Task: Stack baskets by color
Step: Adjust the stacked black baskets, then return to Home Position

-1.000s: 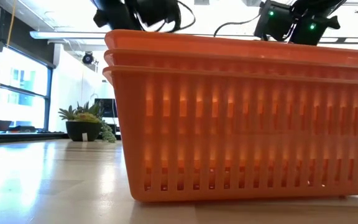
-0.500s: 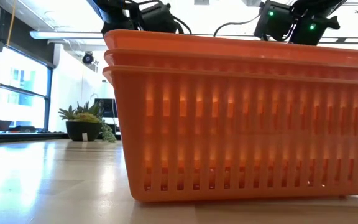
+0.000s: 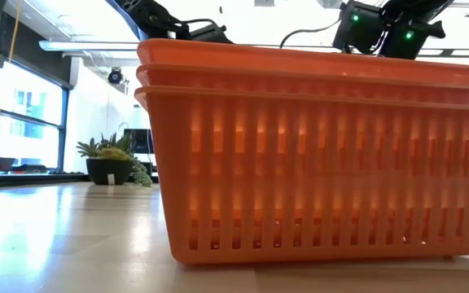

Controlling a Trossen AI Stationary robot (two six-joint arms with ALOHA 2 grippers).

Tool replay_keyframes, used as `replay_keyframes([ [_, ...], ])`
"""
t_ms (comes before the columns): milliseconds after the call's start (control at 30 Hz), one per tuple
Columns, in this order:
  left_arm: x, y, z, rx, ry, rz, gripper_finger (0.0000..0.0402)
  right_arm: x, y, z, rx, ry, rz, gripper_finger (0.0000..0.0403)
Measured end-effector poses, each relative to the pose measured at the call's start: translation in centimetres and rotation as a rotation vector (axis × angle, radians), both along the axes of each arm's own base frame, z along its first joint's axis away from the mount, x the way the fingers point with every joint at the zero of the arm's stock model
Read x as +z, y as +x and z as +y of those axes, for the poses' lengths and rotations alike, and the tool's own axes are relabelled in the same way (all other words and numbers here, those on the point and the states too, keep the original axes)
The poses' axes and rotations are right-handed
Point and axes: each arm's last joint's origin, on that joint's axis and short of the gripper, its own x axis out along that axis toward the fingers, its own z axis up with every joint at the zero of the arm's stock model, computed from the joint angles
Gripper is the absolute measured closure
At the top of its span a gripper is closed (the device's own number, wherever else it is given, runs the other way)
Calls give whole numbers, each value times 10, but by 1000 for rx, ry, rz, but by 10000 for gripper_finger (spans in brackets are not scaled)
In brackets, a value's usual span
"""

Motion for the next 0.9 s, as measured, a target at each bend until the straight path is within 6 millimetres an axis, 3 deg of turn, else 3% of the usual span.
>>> replay_keyframes([
  [500,0,-14,33,82,-1,-15,287,0,0,0,0,4,-2,293],
  [700,3,-11,26,7,5,-6,287,0,1,4,20,45,-19,293],
  [900,24,-7,3,-71,20,-57,287,2,11,20,114,74,-86,293],
])
